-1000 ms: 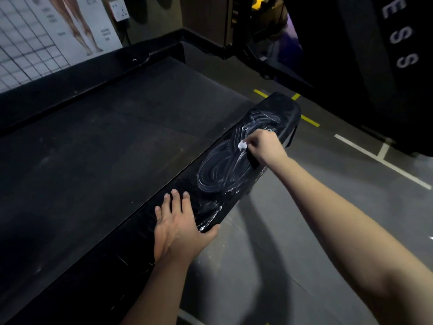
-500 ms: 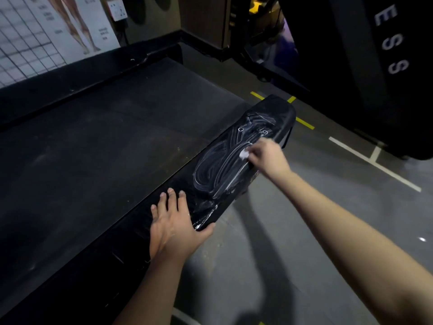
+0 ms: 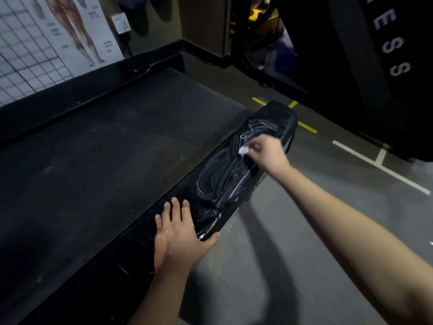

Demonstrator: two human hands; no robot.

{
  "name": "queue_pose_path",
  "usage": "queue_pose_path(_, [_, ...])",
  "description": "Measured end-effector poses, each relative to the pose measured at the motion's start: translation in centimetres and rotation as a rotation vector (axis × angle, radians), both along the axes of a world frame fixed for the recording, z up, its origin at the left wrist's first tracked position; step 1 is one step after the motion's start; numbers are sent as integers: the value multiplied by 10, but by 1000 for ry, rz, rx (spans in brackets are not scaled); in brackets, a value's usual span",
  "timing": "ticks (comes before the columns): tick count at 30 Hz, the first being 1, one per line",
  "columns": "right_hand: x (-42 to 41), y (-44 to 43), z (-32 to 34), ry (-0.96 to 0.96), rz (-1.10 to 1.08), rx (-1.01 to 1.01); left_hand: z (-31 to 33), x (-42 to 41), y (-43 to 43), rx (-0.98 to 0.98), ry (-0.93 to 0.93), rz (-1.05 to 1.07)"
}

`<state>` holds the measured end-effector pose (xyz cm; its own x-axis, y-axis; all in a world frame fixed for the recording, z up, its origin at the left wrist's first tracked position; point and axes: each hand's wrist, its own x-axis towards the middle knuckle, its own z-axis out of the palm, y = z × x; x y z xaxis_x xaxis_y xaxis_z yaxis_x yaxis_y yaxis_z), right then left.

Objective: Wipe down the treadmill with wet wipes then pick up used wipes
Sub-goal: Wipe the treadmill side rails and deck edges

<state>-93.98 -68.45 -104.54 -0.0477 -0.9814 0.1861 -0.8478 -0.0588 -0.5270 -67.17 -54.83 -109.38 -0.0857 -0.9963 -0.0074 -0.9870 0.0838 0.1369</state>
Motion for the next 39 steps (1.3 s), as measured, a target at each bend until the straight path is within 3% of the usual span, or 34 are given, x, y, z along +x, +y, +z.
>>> queue_pose_path(3, [-41,-50,3,-57,-337,-56,-1,-1,-1,5,-16,11])
queue_pose_path(8, [-44,-82,-11,25,-317,77,-3,0,-1,-12,-22,-7])
queue_pose_path(14, [28,-19,-17,60,-10,49,-2,0,-1,20,-16,13])
queue_pose_path(17, [33,16,-12,41,43,114,-5,1,-1,12,-9,2])
queue_pose_path(21, [20,29,14,147,375,263,-4,0,-1,20,-22,10])
queue_pose_path(23, [7,-3,23,130,291,263,-4,0,-2,38,-24,23])
queue_pose_path(26, [-15,-58,13,22,-56,105,-3,-1,-1,25,-11,35])
queue_pose_path(28, [-11,-73,-1,-25,-163,97,-2,-1,-1,37,-12,34])
queue_pose_path(31, [30,-61,-12,-74,-60,150,-5,0,-1,37,-2,11])
queue_pose_path(35, [82,1,-17,-51,299,154,-5,-1,-2,30,17,11])
queue_pose_path(39, [84,63,-17,4,508,156,-4,-1,-1,40,9,9])
